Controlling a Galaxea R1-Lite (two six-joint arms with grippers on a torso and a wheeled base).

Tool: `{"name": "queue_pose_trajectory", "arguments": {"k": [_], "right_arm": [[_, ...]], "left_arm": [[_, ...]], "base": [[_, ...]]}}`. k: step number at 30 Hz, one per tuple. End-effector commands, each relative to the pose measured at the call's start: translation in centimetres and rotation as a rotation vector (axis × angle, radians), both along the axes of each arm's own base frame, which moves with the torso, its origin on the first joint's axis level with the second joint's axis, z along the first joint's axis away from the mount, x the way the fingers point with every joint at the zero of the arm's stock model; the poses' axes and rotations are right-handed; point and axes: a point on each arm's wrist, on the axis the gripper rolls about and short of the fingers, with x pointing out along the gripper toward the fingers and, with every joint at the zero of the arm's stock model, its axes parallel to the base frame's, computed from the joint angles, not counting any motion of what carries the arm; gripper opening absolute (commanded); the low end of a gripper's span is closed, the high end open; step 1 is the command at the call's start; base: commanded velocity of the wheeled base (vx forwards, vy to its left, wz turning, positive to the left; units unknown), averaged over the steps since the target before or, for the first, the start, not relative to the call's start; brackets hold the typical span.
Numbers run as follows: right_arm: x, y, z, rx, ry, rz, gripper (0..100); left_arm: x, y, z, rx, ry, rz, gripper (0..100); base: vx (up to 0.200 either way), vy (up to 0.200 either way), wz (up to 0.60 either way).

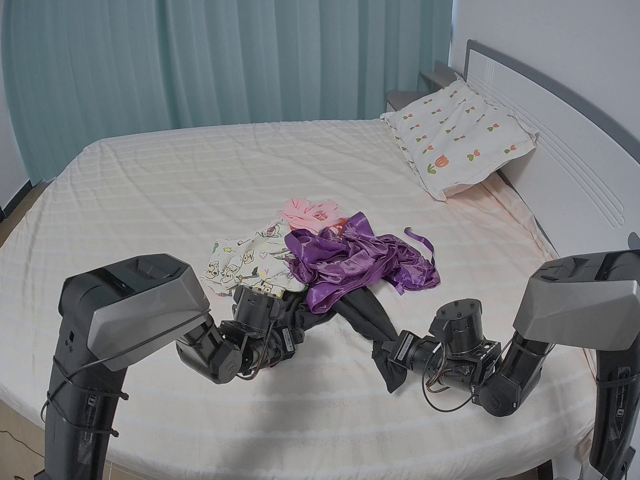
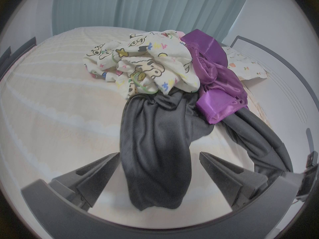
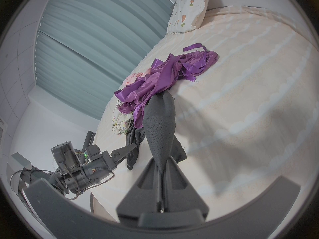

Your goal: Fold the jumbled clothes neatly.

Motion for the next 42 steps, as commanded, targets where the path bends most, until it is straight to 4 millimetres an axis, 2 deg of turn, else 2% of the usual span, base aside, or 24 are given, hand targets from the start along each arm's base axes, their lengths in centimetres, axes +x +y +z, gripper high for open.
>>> {"name": "queue_pose_trajectory", "arguments": {"k": [1,2,3,8,10,13,18,19,20,22,27,31,34,37,40,41,42], "right_arm": [[0.0,0.0,-0.1,-0.001,0.001,0.001,0],[0.0,0.0,-0.1,-0.001,0.001,0.001,0],[0.0,0.0,-0.1,-0.001,0.001,0.001,0],[0.0,0.0,0.0,0.002,-0.004,0.001,0],[0.0,0.1,0.2,0.011,-0.017,0.004,0],[0.1,0.1,0.7,0.044,-0.067,0.002,0],[-0.5,-0.3,2.6,0.13,-0.212,0.003,0],[-0.5,-0.3,2.6,0.13,-0.212,0.003,0],[-0.9,-0.3,3.8,0.155,-0.268,0.012,0],[-0.9,-0.4,6.1,0.187,-0.357,0.016,0],[-1.1,-1.3,14.5,0.28,-0.647,0.016,0],[-1.7,-2.0,20.4,0.364,-0.831,0.016,0],[-2.7,-2.8,22.8,0.4,-0.898,0.038,0],[-3.4,-2.6,21.8,0.393,-0.856,0.091,0],[-4.3,-1.3,16.7,0.322,-0.683,0.173,0],[-4.2,-1.1,15.6,0.302,-0.649,0.181,0],[-4.2,-1.1,15.6,0.302,-0.649,0.181,0]], "left_arm": [[0.9,-0.7,-1.1,0.02,-0.002,0.016,100],[0.9,-0.7,-1.2,0.026,0.005,0.018,100],[1.0,-0.8,-1.1,0.026,0.005,0.019,0],[0.6,-0.8,-0.9,-0.019,0.021,0.059,0],[0.2,-0.7,0.1,-0.05,0.021,0.082,0],[-0.8,-0.2,2.7,-0.095,-0.005,0.103,0],[-3.1,0.8,10.5,-0.258,-0.105,0.14,0],[-3.1,0.8,10.5,-0.258,-0.105,0.14,0],[-4.0,1.3,12.5,-0.285,-0.14,0.139,0],[-5.1,1.9,14.4,-0.31,-0.176,0.137,0],[-7.2,3.5,20.1,-0.449,-0.373,0.148,0],[-8.9,5.3,23.7,-0.522,-0.53,0.147,0],[-10.2,6.5,26.0,-0.539,-0.6,0.15,0],[-10.7,7.0,26.1,-0.541,-0.604,0.151,0],[-10.9,7.4,24.3,-0.51,-0.552,0.165,0],[-10.9,7.5,23.9,-0.505,-0.542,0.166,0],[-10.9,7.5,23.9,-0.505,-0.542,0.166,0]], "base": [[0.0,0.0,0.0],[0.0,0.0,0.0],[0.0,0.0,0.0],[0.0,0.0,0.0],[0.0,0.0,0.0],[0.0,0.0,0.0],[0.0,0.0,0.0],[0.0,0.0,0.0],[0.0,0.0,0.0],[0.0,0.0,0.0],[0.0,0.0,0.0],[0.0,0.0,0.0],[0.0,0.0,0.0],[0.0,0.0,0.0],[0.0,0.0,0.0],[0.0,0.0,0.0],[0.0,0.0,0.0]]}}
